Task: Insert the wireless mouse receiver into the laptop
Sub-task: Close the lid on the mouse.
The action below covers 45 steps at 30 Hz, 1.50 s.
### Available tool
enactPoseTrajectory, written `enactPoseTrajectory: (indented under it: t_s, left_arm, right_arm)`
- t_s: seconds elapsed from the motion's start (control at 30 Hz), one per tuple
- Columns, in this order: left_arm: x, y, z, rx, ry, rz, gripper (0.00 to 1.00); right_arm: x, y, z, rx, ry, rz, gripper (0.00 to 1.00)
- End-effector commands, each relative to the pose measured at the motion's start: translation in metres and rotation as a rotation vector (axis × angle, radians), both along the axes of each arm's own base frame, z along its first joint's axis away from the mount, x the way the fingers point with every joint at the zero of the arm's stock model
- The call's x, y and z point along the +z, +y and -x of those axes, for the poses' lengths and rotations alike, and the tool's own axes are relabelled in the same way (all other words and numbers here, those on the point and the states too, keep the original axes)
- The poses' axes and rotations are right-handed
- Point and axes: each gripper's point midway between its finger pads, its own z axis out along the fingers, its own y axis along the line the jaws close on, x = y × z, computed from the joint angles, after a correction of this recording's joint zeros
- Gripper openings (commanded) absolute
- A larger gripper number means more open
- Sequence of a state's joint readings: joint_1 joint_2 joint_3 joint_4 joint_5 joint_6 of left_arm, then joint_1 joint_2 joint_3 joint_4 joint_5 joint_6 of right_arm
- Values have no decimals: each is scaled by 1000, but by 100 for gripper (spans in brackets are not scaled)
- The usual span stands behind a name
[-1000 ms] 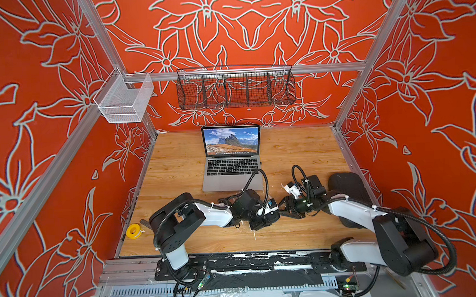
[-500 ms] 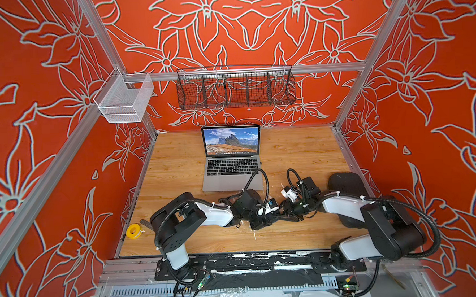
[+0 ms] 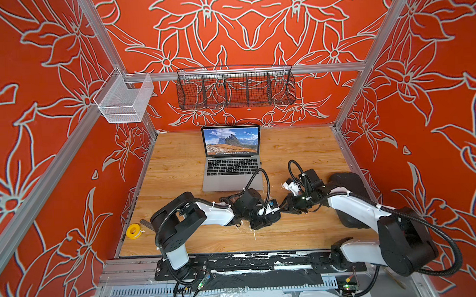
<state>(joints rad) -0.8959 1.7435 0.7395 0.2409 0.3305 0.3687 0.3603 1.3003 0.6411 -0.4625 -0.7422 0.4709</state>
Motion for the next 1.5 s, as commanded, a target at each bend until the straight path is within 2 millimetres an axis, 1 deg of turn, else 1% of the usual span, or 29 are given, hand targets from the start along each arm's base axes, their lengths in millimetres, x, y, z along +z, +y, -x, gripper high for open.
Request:
enactPoseTrajectory:
  t_s: [0.0,0.37,0.9,1.0,1.07,1.17,1.23,1.37,1.47]
  left_arm:
    - [-69,55,41,14,202,-273,16]
    - [-69,55,42,12,208,-271,10]
    - [-70,55,42,12,215,-275,5]
    - [-71,55,42,13,216,-277,5]
    - [-72,55,42,13,218,-281,4]
    - [-72,55,43,12,219,-282,3]
    - [-72,56,42,14,219,-284,3]
    - [-73,55,43,13,222,-285,2]
    - [-73,55,43,11,224,-286,1]
  right_arm:
    - [5,3,4,21,19,-13,21]
    - [-8,7,3,20,53,-23,18]
    - [-31,10,14,6,107,-18,15]
    - [-27,11,14,7,100,-31,15]
    - [-19,12,11,7,75,-39,16]
    - [-5,8,6,8,25,-13,18]
    - [0,4,6,7,6,13,20]
    - [-2,-4,7,-3,16,69,21]
    - [-4,-4,7,-3,26,74,21]
